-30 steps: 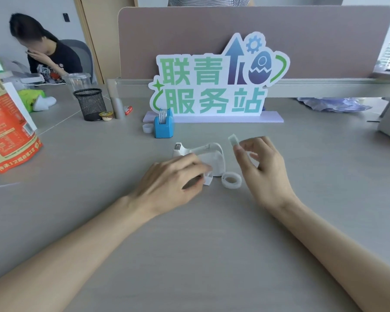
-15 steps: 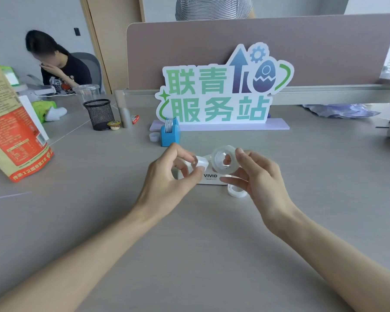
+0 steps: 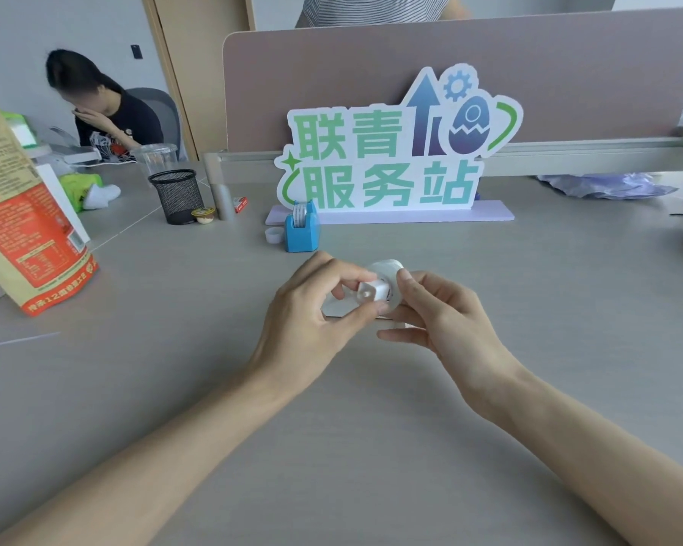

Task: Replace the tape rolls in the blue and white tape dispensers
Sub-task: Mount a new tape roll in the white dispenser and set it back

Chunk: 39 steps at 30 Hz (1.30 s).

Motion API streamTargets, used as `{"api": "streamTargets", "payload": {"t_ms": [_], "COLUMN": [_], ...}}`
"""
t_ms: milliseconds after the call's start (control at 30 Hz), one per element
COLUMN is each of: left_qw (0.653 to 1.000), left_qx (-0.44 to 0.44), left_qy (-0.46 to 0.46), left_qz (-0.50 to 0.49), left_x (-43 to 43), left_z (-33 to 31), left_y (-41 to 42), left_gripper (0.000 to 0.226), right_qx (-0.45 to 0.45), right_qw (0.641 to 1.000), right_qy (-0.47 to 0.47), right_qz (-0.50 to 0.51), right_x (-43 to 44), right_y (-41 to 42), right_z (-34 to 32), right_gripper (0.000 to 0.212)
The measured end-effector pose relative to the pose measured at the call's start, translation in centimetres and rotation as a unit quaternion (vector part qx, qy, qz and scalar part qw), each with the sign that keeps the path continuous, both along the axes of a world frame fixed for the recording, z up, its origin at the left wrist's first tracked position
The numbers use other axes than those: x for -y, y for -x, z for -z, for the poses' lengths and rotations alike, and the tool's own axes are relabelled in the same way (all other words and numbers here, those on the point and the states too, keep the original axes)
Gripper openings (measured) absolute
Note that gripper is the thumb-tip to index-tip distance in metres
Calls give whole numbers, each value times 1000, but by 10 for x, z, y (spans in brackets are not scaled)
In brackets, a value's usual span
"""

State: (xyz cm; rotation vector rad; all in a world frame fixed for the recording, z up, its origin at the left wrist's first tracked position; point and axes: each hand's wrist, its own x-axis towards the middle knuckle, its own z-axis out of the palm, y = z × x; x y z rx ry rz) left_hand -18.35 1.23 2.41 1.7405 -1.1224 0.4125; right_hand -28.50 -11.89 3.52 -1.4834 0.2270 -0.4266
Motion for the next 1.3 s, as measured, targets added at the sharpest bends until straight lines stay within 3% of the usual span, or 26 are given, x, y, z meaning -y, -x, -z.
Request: {"api": "streamTargets", "payload": {"t_ms": [867, 1000, 1133, 1300], "left_qw": [998, 998, 988, 990], "left_qx": [20, -49, -140, -109], "left_qy": [33, 35, 61, 70], "left_qz": [-42, -23, 25, 61], "left_x": [3, 2, 2, 3], "left_z": [4, 3, -1, -3], "left_y": [1, 1, 8, 6], "left_gripper": [18, 31, 24, 25], "right_qx": [35, 38, 36, 39], "right_qw": [997, 998, 998, 997], "right_qy": [46, 30, 6, -35], "right_qz": [45, 44, 50, 48], "right_x": [-4, -3, -1, 0], "right_y": [-2, -3, -4, -3], "right_z": [5, 5, 6, 4], "right_gripper": [20, 19, 21, 23]}}
